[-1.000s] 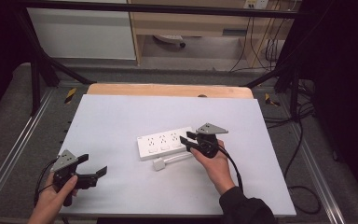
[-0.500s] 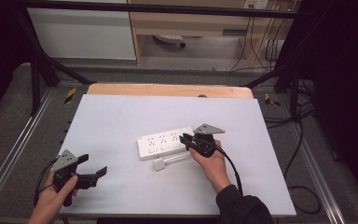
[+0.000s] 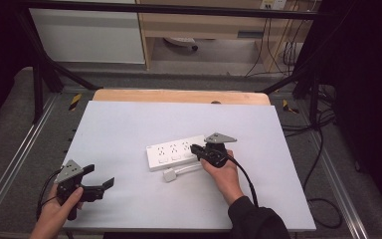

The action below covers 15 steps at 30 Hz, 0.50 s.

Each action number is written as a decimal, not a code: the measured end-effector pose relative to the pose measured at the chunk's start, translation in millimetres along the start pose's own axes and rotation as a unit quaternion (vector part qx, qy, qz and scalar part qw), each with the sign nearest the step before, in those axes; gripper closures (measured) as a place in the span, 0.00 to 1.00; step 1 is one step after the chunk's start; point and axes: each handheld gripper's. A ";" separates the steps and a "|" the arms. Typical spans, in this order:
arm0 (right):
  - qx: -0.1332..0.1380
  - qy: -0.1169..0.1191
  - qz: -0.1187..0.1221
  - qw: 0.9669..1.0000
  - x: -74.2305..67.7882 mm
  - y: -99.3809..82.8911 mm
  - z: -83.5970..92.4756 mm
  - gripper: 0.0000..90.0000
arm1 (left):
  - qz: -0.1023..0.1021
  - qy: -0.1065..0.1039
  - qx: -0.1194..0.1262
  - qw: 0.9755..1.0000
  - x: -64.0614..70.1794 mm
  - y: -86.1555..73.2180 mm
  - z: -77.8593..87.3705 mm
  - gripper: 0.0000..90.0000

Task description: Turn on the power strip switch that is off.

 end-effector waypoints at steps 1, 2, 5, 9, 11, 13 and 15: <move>-0.001 -0.001 0.001 1.000 0.1 -0.2 -0.3 0.94 | 0.000 0.000 0.001 1.000 0.0 0.1 0.0 0.08; -0.001 -0.001 0.002 1.000 0.1 -0.4 -0.6 0.95 | -0.001 0.001 0.001 1.000 -0.1 0.1 0.1 0.08; 0.000 -0.002 0.005 1.000 0.1 -1.3 -1.7 0.97 | 0.000 0.001 0.001 1.000 -0.4 0.1 0.4 0.08; -0.003 -0.002 0.011 1.000 -0.4 -2.5 -3.3 0.99 | 0.000 0.001 0.001 1.000 -0.3 0.1 0.1 0.08; -0.005 -0.002 0.012 1.000 -0.8 -3.2 -4.5 1.00 | 0.000 0.001 0.000 1.000 -0.1 0.1 0.1 0.08; -0.007 -0.003 0.015 1.000 -0.5 -3.7 -5.8 1.00 | 0.000 0.001 0.000 1.000 -0.1 0.1 0.1 0.08; -0.008 -0.004 0.014 1.000 -0.1 -4.1 -6.8 1.00 | 0.000 0.001 0.000 1.000 -0.2 0.1 0.0 0.08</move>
Point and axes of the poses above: each handheld gripper's, and its own axes: z roughly backward along the jaws, y roughly out of its top, x roughly to its right, and after that the axes turned 4 degrees about -z, right-handed
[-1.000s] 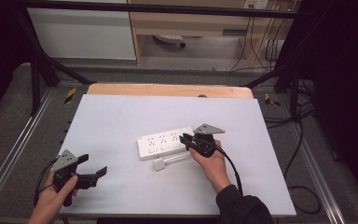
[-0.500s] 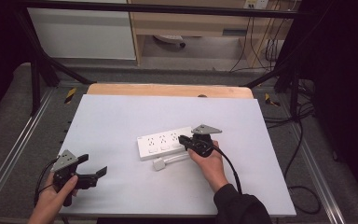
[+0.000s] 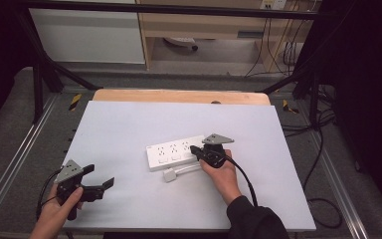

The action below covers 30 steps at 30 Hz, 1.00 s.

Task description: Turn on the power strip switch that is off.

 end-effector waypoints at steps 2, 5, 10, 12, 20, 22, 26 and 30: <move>-0.001 -0.001 0.000 1.000 0.7 -0.4 -0.7 1.00 | 0.000 0.000 0.000 1.000 0.0 0.0 -0.1 0.08; -0.003 -0.003 -0.001 1.000 1.1 -1.3 -1.9 1.00 | 0.000 0.000 -0.001 1.000 0.1 0.0 -0.2 0.08; -0.007 -0.004 0.001 1.000 1.4 -3.1 -3.8 1.00 | 0.000 0.000 -0.002 1.000 0.2 -0.2 -0.3 0.08; -0.007 -0.005 0.001 1.000 1.1 -3.6 -4.2 1.00 | 0.000 0.000 -0.002 1.000 0.2 -0.2 -0.3 0.08; -0.008 -0.008 -0.001 1.000 2.2 -4.9 -4.8 1.00 | -0.001 -0.001 -0.003 1.000 0.2 -0.2 -0.6 0.08; -0.008 -0.007 -0.001 1.000 2.2 -5.2 -5.2 1.00 | -0.002 -0.001 -0.004 1.000 0.2 -0.2 -0.5 0.08; -0.008 -0.007 -0.001 1.000 1.8 -5.8 -5.5 1.00 | -0.002 -0.001 -0.004 1.000 0.3 -0.2 -0.5 0.08; -0.008 -0.008 0.001 1.000 2.3 -6.2 -5.5 1.00 | -0.002 -0.001 -0.005 1.000 0.4 -0.2 -0.5 0.08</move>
Point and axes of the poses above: each handheld gripper's, and its own axes: z roughly backward along the jaws, y roughly out of its top, x roughly to its right, and after that the axes turned 4 degrees about -z, right-handed
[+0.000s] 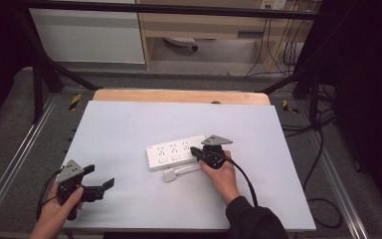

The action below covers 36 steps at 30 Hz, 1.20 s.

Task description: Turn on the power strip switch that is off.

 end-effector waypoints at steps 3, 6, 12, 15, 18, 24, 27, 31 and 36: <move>0.001 -0.002 0.001 1.000 -0.7 -0.3 0.0 1.00 | -0.001 0.000 -0.001 1.000 0.0 -0.1 -0.3 0.08; 0.002 -0.003 0.001 1.000 -0.9 -0.9 0.1 1.00 | -0.001 0.000 -0.001 1.000 0.2 -0.1 -0.3 0.08; 0.002 -0.005 -0.002 1.000 -1.8 -1.5 0.4 1.00 | -0.001 0.000 -0.001 1.000 0.2 -0.1 -0.3 0.08; 0.002 -0.006 -0.002 1.000 -2.1 -1.6 0.5 1.00 | -0.001 0.000 0.000 1.000 0.2 -0.1 -0.5 0.08; 0.002 -0.006 -0.003 1.000 -2.2 -1.6 0.6 1.00 | -0.001 0.000 -0.001 1.000 0.2 -0.1 -0.5 0.08; 0.001 -0.007 0.000 1.000 -2.4 -1.5 0.6 1.00 | -0.002 0.000 -0.002 1.000 0.4 -0.1 -0.7 0.08; 0.001 -0.008 0.000 1.000 -2.5 -1.6 0.6 1.00 | -0.002 -0.001 -0.003 1.000 0.6 -0.2 -0.9 0.08; 0.003 -0.009 -0.001 1.000 -2.9 -1.9 0.5 1.00 | -0.003 0.000 -0.003 1.000 0.8 -0.1 -1.0 0.08; 0.003 -0.010 -0.001 1.000 -3.0 -2.2 0.6 1.00 | -0.003 0.000 -0.003 1.000 0.6 -0.1 -0.9 0.08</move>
Point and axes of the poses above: each handheld gripper's, and its own axes: z roughly backward along the jaws, y roughly out of its top, x roughly to its right, and after that the axes turned 4 degrees about -z, right-handed
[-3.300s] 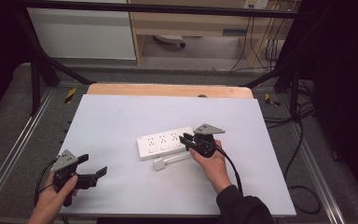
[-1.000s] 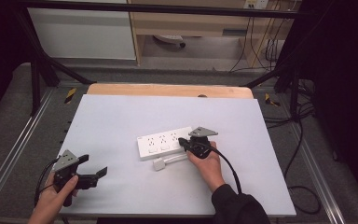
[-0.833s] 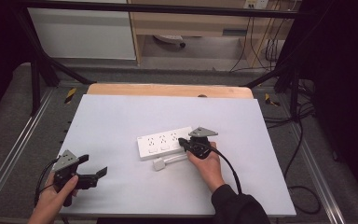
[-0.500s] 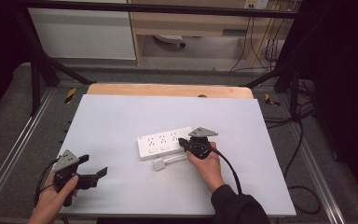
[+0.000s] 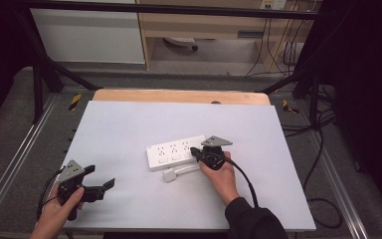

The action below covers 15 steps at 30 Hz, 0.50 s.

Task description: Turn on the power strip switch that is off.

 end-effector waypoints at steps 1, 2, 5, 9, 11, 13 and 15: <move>0.000 0.000 0.000 1.000 0.0 0.0 0.0 1.00 | 0.000 0.000 0.000 1.000 0.0 0.0 0.0 0.08; 0.000 0.000 0.001 1.000 -0.1 -0.1 0.0 1.00 | 0.000 0.000 0.000 1.000 0.1 0.0 -0.1 0.08; 0.001 -0.001 0.000 1.000 -0.2 -0.3 0.0 1.00 | 0.000 0.000 0.000 1.000 0.1 0.0 -0.1 0.08; 0.001 -0.001 0.001 1.000 -0.1 -0.5 0.1 1.00 | 0.000 0.000 0.000 1.000 0.1 0.0 -0.1 0.08; 0.001 -0.001 0.002 1.000 0.1 -0.5 0.0 1.00 | 0.000 0.000 0.000 1.000 0.0 0.1 -0.1 0.08; 0.001 -0.001 0.003 1.000 0.0 -0.5 0.0 1.00 | 0.000 0.000 0.000 1.000 0.0 0.1 -0.1 0.08; 0.001 -0.001 0.003 1.000 0.0 -0.5 0.0 1.00 | 0.000 0.000 0.000 1.000 0.0 0.0 -0.2 0.08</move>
Point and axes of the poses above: each handheld gripper's, and its own axes: z roughly backward along the jaws, y roughly out of its top, x roughly to its right, and after that the axes turned 4 degrees about -z, right-handed
